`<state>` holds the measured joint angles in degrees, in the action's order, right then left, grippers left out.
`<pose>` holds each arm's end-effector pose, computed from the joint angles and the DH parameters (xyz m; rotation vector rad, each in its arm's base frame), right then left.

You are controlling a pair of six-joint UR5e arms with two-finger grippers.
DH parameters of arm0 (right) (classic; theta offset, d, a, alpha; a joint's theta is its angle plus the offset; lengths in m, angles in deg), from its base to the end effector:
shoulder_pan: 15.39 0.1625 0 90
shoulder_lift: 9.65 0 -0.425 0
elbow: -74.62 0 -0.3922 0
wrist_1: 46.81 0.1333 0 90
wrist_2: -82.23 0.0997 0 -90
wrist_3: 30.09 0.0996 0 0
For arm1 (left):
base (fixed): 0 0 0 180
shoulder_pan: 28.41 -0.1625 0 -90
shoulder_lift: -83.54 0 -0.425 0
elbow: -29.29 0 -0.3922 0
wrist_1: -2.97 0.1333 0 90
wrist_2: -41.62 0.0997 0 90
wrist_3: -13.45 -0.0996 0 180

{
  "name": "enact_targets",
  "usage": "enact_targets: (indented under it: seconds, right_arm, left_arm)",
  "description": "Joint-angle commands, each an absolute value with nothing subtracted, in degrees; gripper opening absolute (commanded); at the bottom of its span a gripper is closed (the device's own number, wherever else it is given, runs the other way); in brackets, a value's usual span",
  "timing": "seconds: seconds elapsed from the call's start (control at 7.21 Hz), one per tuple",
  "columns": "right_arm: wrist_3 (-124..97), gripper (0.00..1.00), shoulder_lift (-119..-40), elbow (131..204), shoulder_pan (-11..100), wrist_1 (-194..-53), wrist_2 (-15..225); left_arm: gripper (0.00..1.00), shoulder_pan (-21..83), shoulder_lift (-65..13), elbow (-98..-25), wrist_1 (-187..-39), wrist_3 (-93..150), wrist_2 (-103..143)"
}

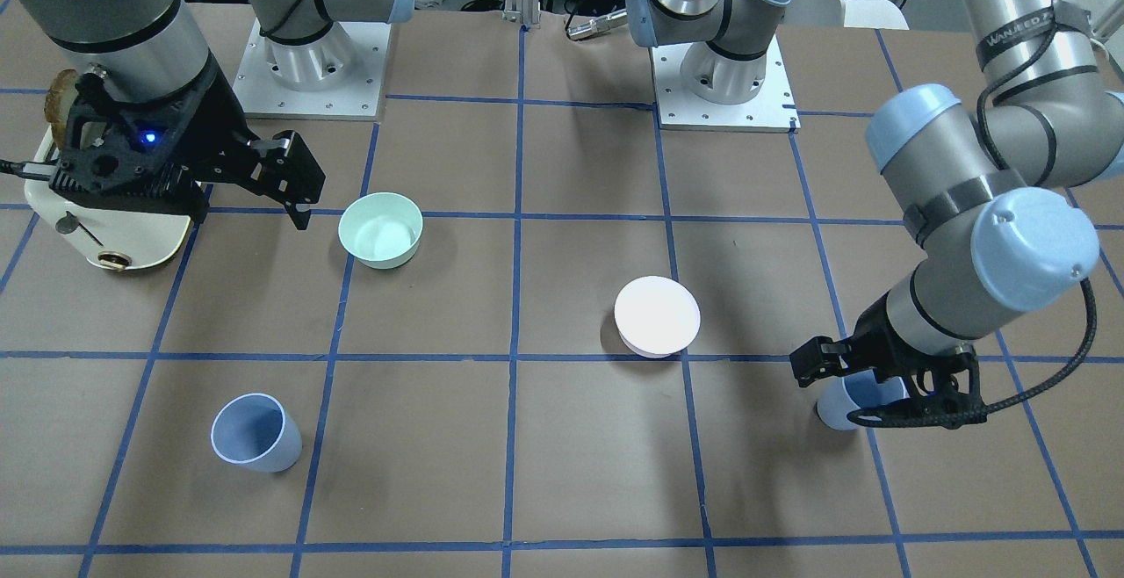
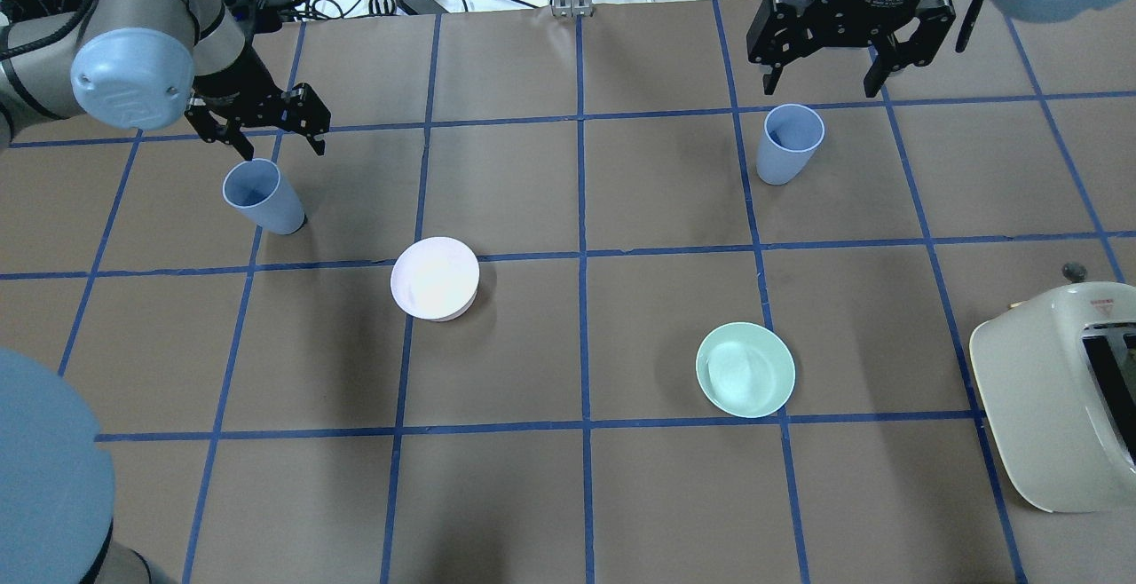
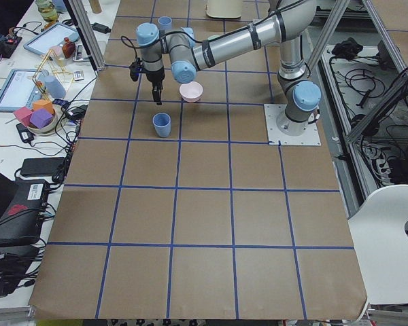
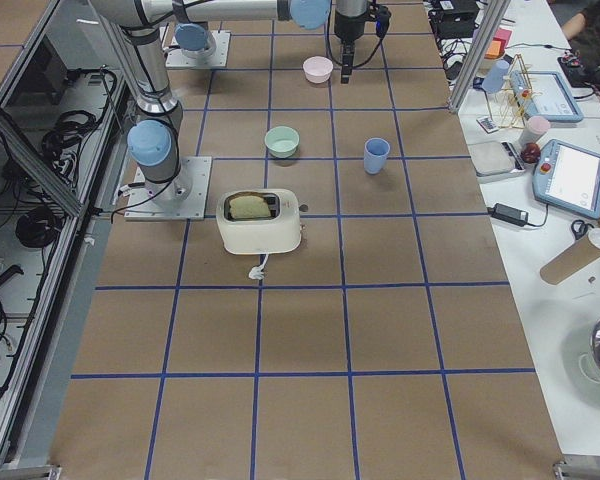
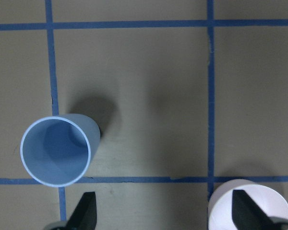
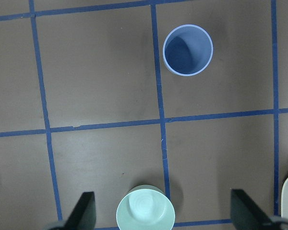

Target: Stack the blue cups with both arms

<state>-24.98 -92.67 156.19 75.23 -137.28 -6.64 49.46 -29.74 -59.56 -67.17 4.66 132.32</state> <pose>0.1412 -0.5452 0.4981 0.1217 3.1174 -0.0507 0.0026 -0.6407 0.3017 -0.0910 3.1348 0.0646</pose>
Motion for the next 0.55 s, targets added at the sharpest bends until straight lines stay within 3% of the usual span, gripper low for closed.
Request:
enact_targets:
  seconds: [0.0,0.14,0.28,0.42]
  right_arm:
    - [-24.90,1.00,-92.71,156.19,75.23,-137.25,-6.63]
    - [-24.73,1.00,-92.53,156.27,75.23,-137.25,-6.54]
    - [-24.73,1.00,-92.53,156.27,75.23,-137.34,-6.45]
    - [-24.73,1.00,-92.53,156.27,75.23,-137.25,-6.45]
  left_arm:
    - [0.77,47.96,-31.51,-61.41,-65.93,4.31,132.41]
    - [0.47,47.96,-32.03,-61.77,-65.93,4.14,132.41]
    - [0.10,47.96,-32.56,-61.86,-65.93,3.62,132.41]
    - [0.00,47.96,-33.00,-61.86,-65.93,3.61,132.50]
